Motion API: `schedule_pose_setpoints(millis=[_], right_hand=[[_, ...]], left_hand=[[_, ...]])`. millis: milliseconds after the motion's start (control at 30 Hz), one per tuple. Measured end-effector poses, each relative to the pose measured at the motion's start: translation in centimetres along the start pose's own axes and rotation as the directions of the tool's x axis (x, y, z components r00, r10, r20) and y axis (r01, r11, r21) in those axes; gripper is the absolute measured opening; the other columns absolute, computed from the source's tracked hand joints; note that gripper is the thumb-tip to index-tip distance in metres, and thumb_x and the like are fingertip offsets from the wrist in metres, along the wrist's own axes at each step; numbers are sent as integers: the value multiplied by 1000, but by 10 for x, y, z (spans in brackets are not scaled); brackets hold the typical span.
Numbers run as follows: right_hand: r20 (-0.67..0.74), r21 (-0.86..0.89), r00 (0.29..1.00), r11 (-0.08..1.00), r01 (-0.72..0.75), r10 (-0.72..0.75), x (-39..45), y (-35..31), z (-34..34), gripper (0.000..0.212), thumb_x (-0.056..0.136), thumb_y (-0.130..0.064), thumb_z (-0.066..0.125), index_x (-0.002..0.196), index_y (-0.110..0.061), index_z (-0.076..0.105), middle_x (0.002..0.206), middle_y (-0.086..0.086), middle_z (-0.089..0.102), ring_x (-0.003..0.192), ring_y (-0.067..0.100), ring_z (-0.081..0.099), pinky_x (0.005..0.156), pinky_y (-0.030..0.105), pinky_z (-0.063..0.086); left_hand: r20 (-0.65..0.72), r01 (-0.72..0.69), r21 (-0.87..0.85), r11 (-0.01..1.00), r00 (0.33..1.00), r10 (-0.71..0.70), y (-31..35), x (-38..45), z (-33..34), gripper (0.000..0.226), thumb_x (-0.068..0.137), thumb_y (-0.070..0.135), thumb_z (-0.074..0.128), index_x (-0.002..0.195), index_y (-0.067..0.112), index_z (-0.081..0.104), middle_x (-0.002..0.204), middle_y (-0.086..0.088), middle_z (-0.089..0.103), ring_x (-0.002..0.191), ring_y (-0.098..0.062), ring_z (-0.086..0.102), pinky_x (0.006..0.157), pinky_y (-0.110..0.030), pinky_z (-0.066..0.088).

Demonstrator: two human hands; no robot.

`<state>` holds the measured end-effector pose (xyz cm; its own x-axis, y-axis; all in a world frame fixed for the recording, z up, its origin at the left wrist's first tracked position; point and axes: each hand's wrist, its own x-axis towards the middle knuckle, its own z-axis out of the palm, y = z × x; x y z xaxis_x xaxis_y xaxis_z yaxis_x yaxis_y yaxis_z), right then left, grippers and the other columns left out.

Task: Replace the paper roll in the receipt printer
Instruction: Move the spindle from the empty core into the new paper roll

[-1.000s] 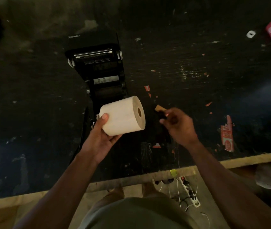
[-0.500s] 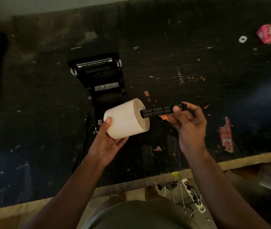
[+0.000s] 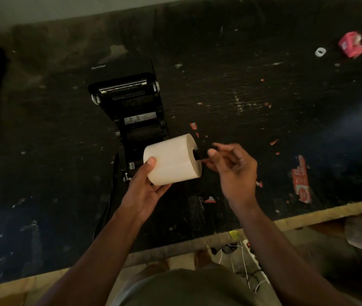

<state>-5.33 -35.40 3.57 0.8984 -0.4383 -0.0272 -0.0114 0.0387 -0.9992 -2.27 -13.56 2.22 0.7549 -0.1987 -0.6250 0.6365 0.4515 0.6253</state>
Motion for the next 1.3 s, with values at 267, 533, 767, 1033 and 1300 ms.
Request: schedule_pose_setpoints(millis=[267, 533, 767, 1033, 1300], right_hand=[[41, -158, 999, 987, 27, -21, -4, 14, 9, 20, 91, -23, 77, 110, -27, 78, 102, -23, 77, 103, -4, 72, 87, 16, 58], [-154, -752, 987, 642, -152, 54, 9, 90, -66, 11, 93, -25, 73, 102, -18, 73, 102, 2, 74, 91, 19, 73, 78, 34, 61], [20, -922, 991, 385, -33, 132, 7, 143, -51, 57, 89, -41, 75, 138, -17, 60, 133, 12, 56, 122, 31, 54, 97, 45, 54], [24, -913, 993, 407, -24, 114, 3, 139, -61, 40, 85, -32, 80, 121, -18, 69, 124, 8, 62, 118, 28, 57, 94, 42, 54], [168, -658, 868, 602, 452, -468, -11, 36, -45, 46, 85, -32, 80, 124, -11, 65, 115, 6, 62, 103, 14, 59, 87, 18, 49]], left_hand=[[-19, 1, 26, 1000, 1000, 0, -3, 1, -1, 53, 78, 42, 80, 126, 27, 65, 125, -7, 76, 118, -28, 71, 87, -42, 62], [-12, -12, -18, 1000, 1000, 11, -2, -2, -8, 43, 84, 40, 65, 126, 28, 60, 115, -2, 80, 125, -31, 65, 102, -48, 51], [18, -6, -38, 999, 1000, 7, -1, -6, -16, 38, 97, 42, 57, 133, 30, 57, 128, -5, 75, 125, -33, 66, 100, -49, 55], [110, 29, -96, 995, 994, -19, -2, -8, -12, 100, 51, 56, 95, 139, 28, 58, 130, -11, 73, 118, -33, 70, 88, -47, 61], [127, 30, -164, 986, 992, -9, -8, -3, -19, 75, 59, 57, 91, 126, 29, 74, 131, -12, 73, 118, -34, 71, 86, -46, 60]])
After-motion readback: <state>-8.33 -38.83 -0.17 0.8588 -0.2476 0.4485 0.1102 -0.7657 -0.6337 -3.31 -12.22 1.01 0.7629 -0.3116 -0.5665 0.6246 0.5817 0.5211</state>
